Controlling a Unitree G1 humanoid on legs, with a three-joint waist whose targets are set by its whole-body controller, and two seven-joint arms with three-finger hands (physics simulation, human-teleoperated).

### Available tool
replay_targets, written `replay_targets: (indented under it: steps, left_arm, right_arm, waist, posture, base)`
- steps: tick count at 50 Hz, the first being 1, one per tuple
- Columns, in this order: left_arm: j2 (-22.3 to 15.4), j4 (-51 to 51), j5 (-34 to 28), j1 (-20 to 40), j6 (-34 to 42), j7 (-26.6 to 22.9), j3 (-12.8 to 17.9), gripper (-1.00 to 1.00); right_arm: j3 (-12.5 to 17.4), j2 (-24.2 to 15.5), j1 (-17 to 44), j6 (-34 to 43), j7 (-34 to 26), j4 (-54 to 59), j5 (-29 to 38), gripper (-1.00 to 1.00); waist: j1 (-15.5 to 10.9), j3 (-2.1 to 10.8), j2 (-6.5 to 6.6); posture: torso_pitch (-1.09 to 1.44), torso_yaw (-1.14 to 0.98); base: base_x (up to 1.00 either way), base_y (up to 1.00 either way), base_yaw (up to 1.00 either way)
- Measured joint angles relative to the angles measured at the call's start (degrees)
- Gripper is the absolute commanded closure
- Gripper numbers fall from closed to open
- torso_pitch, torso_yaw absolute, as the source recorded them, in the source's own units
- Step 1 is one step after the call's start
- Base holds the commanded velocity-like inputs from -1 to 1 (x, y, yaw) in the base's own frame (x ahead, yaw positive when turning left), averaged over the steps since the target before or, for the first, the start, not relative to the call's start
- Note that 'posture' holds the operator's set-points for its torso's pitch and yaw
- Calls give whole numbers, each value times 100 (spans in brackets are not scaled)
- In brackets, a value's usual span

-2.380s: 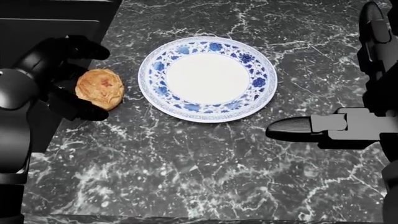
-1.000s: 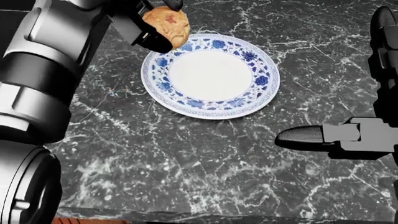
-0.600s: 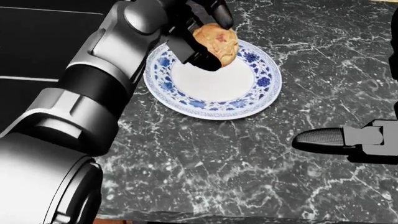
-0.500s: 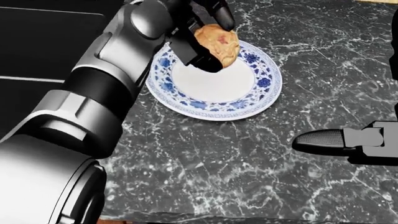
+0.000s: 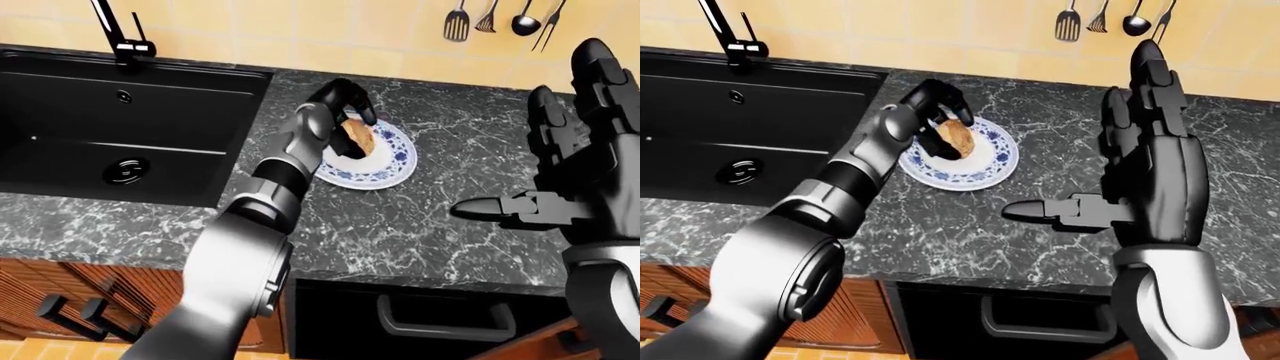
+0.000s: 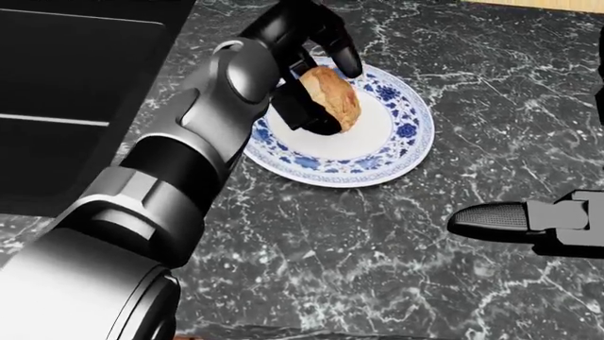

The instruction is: Place the pastries on the plates.

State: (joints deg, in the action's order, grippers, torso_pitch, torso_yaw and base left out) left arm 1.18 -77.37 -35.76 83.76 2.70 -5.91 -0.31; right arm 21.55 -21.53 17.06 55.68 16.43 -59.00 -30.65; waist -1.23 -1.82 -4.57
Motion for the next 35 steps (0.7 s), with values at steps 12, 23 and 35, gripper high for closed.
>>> replay_targets:
  steps: [12,23,35]
  left_arm:
    - [52,-18,-191,-68,-53,16,-11,-66]
    - [10,-30,-270,-66,-32,15,26,-100]
    - [-245,157,-23,459,91,-26,157,-100]
  right_arm:
    - [113,-97,-24,-6,75,-12,-192,-100]
    - [60,-103,-97,-84,131,-7,-215,-100]
    - [-33,-47,-157,-138,93,0,-115,-100]
  waist:
    - [-6,9,-14]
    - [-3,1,-16]
    - [5,-16,-2]
  posture:
    - [0,0]
    - [0,0]
    - [0,0]
  base:
    - [0,0,0]
    - [0,0,0]
    - [0,0,0]
